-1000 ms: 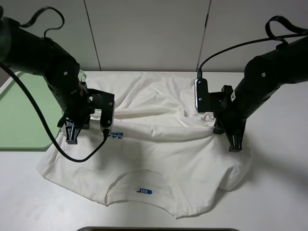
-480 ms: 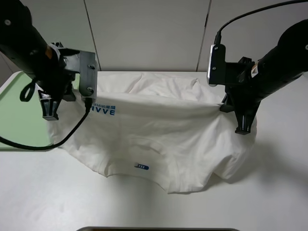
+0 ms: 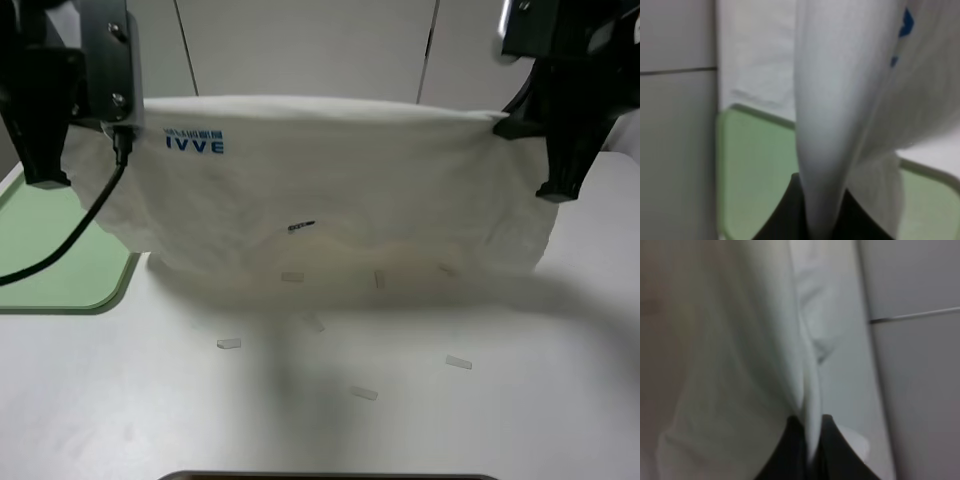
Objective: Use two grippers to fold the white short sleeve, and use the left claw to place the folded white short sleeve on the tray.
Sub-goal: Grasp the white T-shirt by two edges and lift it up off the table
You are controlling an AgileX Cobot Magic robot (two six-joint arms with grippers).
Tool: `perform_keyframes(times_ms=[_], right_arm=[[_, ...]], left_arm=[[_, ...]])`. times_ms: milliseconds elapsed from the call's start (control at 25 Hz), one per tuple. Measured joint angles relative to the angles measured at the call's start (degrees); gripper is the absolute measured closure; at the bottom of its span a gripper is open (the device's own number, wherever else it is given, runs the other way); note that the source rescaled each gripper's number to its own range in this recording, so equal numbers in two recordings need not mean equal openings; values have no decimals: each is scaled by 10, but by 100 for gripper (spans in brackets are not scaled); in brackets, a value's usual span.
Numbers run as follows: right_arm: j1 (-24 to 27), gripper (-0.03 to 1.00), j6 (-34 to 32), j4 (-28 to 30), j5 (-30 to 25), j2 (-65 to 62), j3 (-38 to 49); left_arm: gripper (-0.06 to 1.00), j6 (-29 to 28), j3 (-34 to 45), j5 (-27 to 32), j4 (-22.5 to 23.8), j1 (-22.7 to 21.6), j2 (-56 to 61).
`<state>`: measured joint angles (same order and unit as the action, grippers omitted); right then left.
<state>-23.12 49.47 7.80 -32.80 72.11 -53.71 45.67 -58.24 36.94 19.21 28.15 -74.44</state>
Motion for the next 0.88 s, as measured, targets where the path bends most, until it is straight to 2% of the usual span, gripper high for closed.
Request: perform_keyframes(times_ms=[320, 520, 880], right_arm=[[0, 97, -1, 33, -84, -8, -105], [0, 97, -2, 46, -138, -8, -222], [-2, 97, -3, 49, -168, -9, -340]], left_arm=[[94, 0, -87, 15, 14, 1, 19], [94, 0, -170, 34, 14, 1, 19], [94, 4, -300, 85, 14, 1, 20]])
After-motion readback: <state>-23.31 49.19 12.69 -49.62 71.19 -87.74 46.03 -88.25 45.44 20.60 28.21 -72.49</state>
